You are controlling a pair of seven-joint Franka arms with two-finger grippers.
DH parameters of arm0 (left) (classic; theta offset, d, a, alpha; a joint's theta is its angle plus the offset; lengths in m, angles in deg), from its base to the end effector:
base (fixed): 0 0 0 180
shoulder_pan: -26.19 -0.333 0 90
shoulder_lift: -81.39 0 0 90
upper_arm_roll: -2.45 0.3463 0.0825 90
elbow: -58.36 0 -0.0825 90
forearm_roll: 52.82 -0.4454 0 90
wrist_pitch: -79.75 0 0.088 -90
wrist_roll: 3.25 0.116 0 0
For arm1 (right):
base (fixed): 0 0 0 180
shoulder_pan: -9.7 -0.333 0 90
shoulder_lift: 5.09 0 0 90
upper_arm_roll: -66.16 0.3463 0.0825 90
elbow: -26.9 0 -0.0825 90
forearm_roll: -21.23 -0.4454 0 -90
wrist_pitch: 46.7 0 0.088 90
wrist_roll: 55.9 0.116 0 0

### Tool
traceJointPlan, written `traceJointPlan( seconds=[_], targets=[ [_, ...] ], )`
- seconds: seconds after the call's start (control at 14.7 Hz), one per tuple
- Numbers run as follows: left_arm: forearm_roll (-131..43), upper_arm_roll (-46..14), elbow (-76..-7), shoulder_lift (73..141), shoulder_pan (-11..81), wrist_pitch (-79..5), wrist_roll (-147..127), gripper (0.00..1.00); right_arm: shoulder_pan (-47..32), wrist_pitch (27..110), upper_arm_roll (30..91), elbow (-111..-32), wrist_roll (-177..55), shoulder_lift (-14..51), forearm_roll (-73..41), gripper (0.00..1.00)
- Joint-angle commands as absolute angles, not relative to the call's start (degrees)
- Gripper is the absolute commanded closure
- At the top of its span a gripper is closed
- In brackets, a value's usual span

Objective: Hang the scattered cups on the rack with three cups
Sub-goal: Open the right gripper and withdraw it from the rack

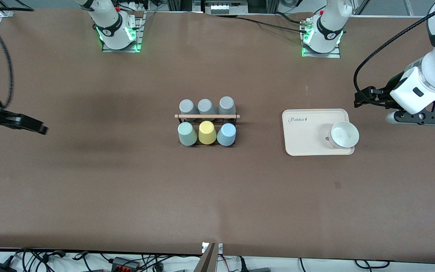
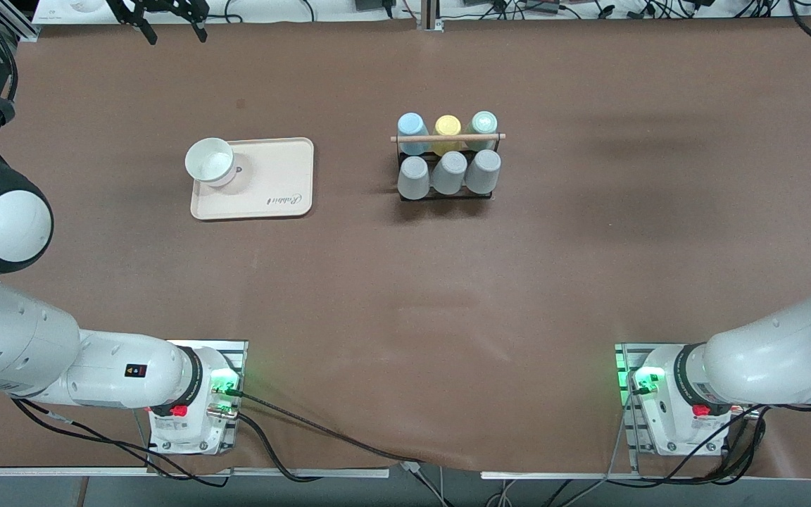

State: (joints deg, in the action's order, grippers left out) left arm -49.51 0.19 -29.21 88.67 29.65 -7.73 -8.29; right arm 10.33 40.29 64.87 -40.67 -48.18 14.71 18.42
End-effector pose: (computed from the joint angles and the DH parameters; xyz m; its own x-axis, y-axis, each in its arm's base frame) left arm 0.6451 -0.0701 0.5846 0.9910 -0.0140 -0.1331 -0.0073 -0.9987 0.0510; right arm 0.7232 -0.0152 0.6173 0.9865 -0.1635 -0.0120 -0.1639 -0.9857 -0.0401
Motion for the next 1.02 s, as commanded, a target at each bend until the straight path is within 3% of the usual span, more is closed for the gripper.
traceJointPlan(
  seconds=[0.0,0.27,0.68,0.95],
  targets=[
    [-48.4,0.2,-30.1,87.5,29.4,-7.3,-7.9,0.00,11.0,45.7,65.3,-46.6,-50.9,11.4,21.5,0.00],
    [-48.1,0.2,-30.0,87.6,29.4,-7.5,-7.9,0.00,11.6,46.6,65.3,-50.5,-51.1,8.0,21.7,0.00],
    [-48.1,0.2,-30.0,87.6,29.4,-7.4,-7.9,0.00,11.6,55.7,65.2,-69.8,-56.3,-4.7,21.9,0.00],
    [-48.1,0.2,-30.0,87.6,29.4,-7.3,-7.9,0.00,12.0,56.0,65.3,-72.8,-57.0,-6.8,22.0,0.00]
  ],
)
